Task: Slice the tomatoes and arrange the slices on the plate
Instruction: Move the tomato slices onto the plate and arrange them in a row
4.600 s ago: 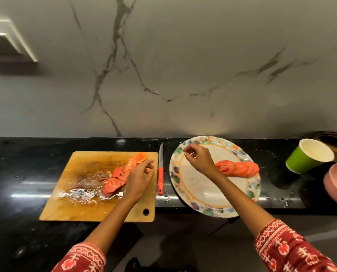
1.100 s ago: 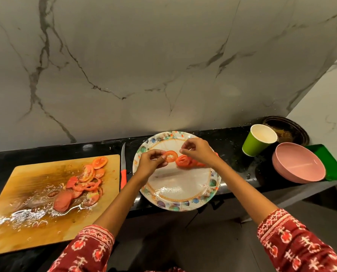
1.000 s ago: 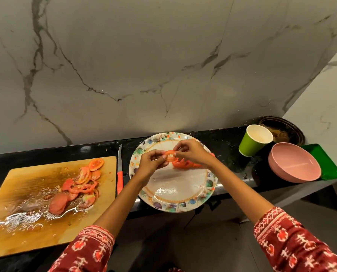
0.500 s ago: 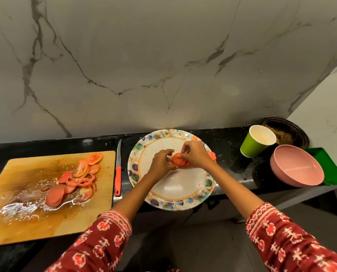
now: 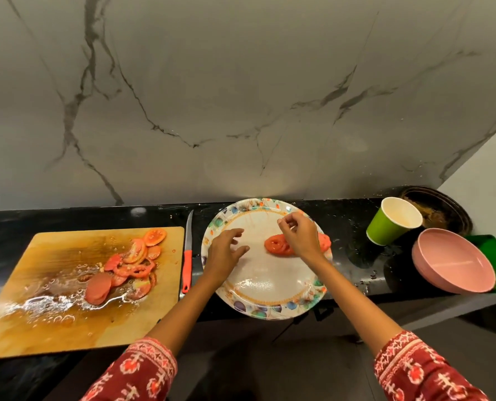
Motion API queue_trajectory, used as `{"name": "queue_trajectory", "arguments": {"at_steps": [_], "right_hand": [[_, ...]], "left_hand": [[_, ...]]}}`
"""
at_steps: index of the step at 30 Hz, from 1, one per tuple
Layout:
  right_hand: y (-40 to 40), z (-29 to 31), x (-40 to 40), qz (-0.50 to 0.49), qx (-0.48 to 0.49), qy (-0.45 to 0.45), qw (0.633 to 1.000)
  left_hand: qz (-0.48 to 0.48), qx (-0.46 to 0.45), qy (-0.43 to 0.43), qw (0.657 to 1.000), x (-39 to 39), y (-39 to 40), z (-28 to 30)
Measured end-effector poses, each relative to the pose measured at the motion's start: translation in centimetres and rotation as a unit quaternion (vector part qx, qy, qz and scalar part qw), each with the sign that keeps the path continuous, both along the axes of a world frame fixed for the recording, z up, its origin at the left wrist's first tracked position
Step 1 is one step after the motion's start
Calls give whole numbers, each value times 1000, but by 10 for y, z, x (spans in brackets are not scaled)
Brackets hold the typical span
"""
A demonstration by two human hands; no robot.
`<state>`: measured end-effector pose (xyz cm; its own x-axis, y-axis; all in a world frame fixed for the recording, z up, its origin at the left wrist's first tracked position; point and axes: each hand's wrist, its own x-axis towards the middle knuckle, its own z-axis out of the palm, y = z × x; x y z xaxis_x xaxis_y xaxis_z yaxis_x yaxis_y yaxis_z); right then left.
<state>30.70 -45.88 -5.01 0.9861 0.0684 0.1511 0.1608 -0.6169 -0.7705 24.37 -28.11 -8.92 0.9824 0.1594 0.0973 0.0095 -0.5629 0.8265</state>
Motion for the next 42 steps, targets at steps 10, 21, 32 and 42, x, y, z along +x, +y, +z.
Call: {"name": "queue_trajectory", "arguments": {"at_steps": [10, 21, 32, 42], "right_hand": [[110, -3, -30, 115, 14, 14, 993], [253, -8, -29, 306, -230, 68, 921], [270, 18, -24, 303, -344, 18, 888], [314, 36, -72, 359, -98, 139, 918]], "left_hand": [[109, 71, -31, 991, -70, 122, 17], [193, 53, 9, 980, -116, 253, 21], [129, 22, 6, 991, -126, 285, 9], [38, -110, 3, 993, -116, 286, 24]]}}
